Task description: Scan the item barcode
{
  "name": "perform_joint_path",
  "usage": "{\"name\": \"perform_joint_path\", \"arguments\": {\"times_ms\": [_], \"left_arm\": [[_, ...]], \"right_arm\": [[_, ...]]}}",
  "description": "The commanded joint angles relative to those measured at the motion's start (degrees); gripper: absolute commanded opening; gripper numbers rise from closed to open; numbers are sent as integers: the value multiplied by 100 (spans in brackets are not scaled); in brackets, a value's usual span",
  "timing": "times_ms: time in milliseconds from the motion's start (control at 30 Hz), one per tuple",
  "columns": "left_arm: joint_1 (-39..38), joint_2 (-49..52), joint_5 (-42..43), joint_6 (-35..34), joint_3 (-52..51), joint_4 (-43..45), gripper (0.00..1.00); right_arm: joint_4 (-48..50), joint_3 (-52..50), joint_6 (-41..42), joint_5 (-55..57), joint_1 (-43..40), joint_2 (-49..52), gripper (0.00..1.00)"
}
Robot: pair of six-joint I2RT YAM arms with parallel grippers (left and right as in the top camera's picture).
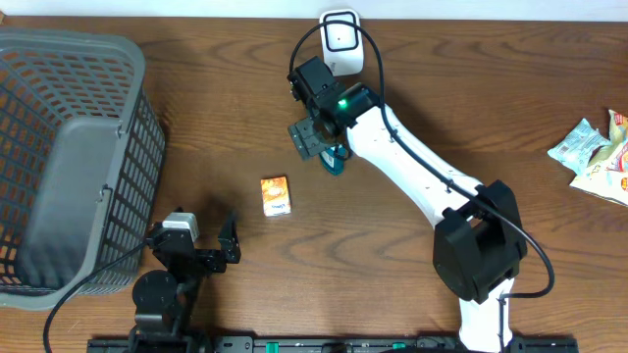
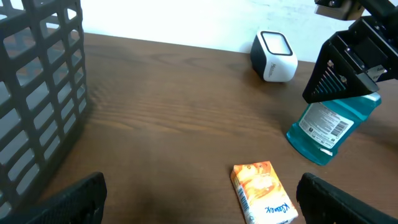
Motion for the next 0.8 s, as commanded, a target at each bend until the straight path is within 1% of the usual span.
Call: {"name": "perform_joint_path", "arguments": {"times_ms": [0,100,233,333,400,433,633,767], "left_arm": [[9,-7,74,96,-81,-179,98],[9,-7,74,96,-81,-179,98],[9,-7,76,96,-81,-179,98],[9,-7,74,96,-81,-179,98],[9,-7,74,96,-81,-179,98],[9,-7,76,96,-81,-179,98],[9,-7,74,96,-81,-179,98],[9,-7,76,96,-81,-179,98]], "right_arm": [[11,-44,-22,-11,-136,175,80],[11,-44,-22,-13,-186,310,73],[-7,-44,-17,-13,-197,317,55],[-7,-42,-15,-15,-190,317,44],[-39,-42,-9,-13,-190,317,34],[-52,-42,2,-15,-190,317,31],[-55,-39,0,-92,-197,308,24],[-122,2,0,-492,-238,260,19]]}}
